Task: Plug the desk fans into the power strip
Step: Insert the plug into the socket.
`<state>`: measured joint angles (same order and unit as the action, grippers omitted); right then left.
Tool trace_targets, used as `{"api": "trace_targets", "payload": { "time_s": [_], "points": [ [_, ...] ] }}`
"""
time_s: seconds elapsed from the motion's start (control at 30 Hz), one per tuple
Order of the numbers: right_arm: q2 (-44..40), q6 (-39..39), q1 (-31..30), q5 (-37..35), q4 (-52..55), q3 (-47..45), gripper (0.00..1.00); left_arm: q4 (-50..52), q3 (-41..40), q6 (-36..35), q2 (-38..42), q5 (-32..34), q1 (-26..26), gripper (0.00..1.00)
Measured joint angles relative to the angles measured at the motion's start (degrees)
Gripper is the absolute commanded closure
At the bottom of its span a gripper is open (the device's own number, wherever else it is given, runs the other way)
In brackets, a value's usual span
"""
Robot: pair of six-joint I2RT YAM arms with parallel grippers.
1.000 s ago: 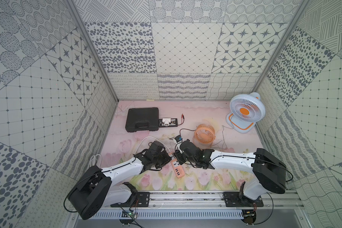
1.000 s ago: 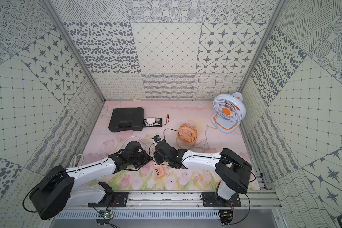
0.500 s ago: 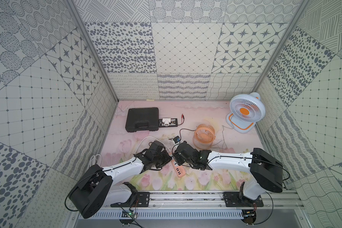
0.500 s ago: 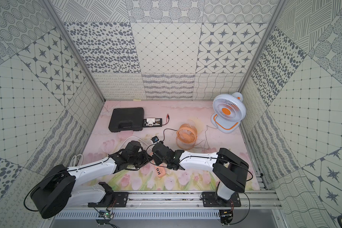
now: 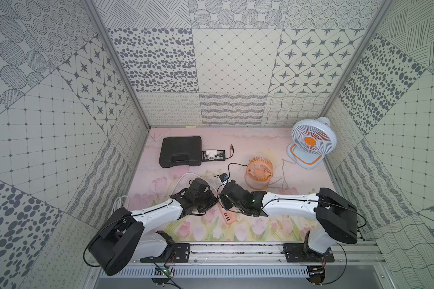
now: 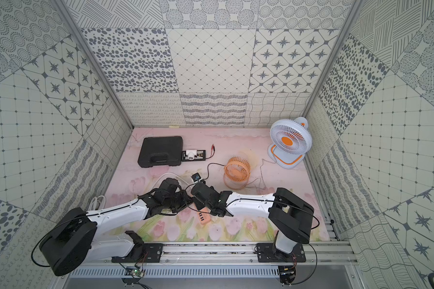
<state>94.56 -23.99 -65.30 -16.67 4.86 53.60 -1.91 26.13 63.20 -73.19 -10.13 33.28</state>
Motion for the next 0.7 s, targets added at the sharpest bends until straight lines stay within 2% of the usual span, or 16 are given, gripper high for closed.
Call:
{"api": "trace_targets", "payload": {
  "time_s": [0.43,0.7],
  "points": [
    [2.67,-0.7,-1.49,-3.52,1.86,2.01,1.0,-0.2,-0.04,-0.04,-0.13,-0.09,-0.07,0.86],
    [9.7,-3.96,-1.09,-3.98,13.66,12.41,1.0,-0.24,-0.07,-0.37,0.22,0.96,-0.28,0.86]
  ]
}}
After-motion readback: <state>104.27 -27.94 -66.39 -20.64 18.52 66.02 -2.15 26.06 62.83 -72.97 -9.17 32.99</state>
